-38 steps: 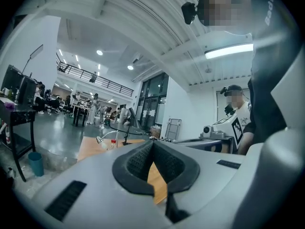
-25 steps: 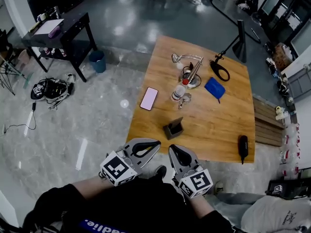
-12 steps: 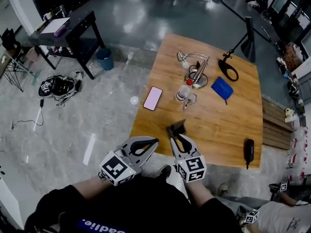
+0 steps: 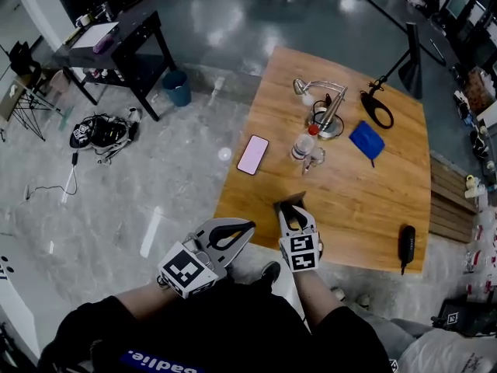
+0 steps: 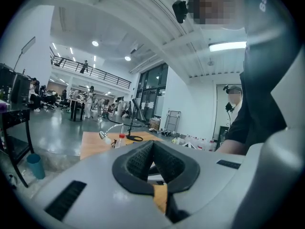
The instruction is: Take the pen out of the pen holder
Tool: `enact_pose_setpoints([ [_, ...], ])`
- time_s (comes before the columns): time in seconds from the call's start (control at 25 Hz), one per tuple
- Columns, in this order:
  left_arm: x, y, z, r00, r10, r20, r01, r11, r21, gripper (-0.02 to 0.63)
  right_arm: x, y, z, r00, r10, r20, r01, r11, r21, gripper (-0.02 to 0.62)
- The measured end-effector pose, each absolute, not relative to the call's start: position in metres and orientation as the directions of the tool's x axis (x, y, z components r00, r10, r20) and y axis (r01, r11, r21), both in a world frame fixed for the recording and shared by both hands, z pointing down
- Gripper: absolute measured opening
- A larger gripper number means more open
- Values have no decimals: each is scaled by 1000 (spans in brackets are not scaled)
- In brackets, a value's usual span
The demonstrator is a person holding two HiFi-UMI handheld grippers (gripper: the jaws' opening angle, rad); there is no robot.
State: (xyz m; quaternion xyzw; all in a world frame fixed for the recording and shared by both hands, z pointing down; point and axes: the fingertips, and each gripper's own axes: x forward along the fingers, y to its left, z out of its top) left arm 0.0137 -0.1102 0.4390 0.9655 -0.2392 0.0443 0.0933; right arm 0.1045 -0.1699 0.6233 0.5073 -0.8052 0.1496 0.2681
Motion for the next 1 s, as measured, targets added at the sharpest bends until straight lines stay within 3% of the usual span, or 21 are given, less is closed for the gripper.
enact_pose_setpoints([
  [0.52,2,-112,451,874,-456,170,-483,-857,183,6,105,-184,644,-278,-735,619,-912,404,70,77],
  [1.0,9,-105,450,890,-430,152,-452,-876,171,6,106,-176,612,-304,-771,560,-915,399,53,61],
])
